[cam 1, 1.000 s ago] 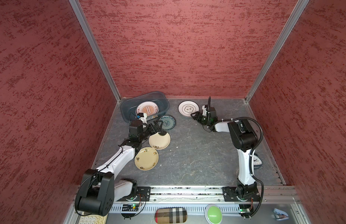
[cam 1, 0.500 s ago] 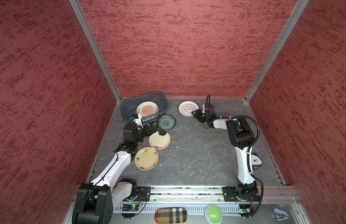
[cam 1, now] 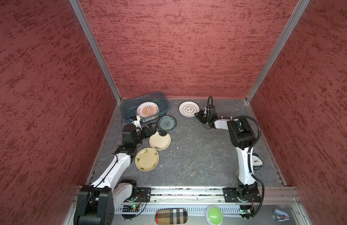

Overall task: Place the plates into the plastic bin on the countertop
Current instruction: 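Press the right gripper onto the white plate rim and tilt it on edge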

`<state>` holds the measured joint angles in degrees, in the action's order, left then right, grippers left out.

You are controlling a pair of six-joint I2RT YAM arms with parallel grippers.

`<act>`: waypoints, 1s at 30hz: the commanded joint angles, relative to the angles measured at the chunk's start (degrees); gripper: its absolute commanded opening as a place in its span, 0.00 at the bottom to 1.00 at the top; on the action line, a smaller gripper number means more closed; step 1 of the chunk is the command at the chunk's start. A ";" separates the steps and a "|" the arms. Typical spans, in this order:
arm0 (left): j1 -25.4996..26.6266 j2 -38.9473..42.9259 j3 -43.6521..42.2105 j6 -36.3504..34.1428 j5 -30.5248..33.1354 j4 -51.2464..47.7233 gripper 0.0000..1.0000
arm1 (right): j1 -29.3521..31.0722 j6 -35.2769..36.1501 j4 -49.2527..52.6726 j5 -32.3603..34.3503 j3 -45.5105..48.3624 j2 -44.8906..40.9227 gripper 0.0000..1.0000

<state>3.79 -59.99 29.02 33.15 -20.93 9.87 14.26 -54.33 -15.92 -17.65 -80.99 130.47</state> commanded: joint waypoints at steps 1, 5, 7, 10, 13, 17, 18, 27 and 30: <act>-0.50 0.57 -0.62 -0.44 -0.61 -0.03 1.00 | -0.54 -1.46 -0.06 1.32 -1.04 1.63 0.25; -0.62 0.28 -0.62 -0.36 -0.48 -0.27 1.00 | -0.62 -1.60 -0.34 1.13 -1.77 2.18 0.25; -0.64 0.07 -0.54 -0.26 -0.50 -0.21 1.00 | -0.66 -1.67 -0.23 1.04 -2.16 2.50 0.24; -0.66 -0.31 -0.53 -0.10 -0.29 -0.13 1.00 | -0.73 -1.73 -0.33 0.74 -2.69 2.87 0.22; -0.67 -0.64 -0.45 0.07 -0.30 0.11 1.00 | -0.91 -1.64 -0.21 0.23 -2.86 3.00 0.21; -0.64 -1.37 -0.44 0.01 -0.69 0.63 1.00 | -1.13 -1.11 -0.02 0.38 -2.63 2.53 0.19; -0.67 -1.50 -0.54 -0.01 -0.91 0.91 1.00 | -1.22 -1.06 -0.07 0.31 -2.64 2.52 0.18; -0.70 -1.35 -0.63 -0.02 -0.61 1.03 1.00 | -1.55 -0.98 -0.23 0.08 -2.46 2.60 0.13; -0.60 -1.54 -0.71 -0.09 -0.87 1.29 1.00 | -1.68 -0.83 -0.51 0.08 -2.16 2.28 0.11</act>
<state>3.46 -61.30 28.93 33.15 -21.12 10.26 13.08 -55.51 -16.43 -17.80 -82.87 132.11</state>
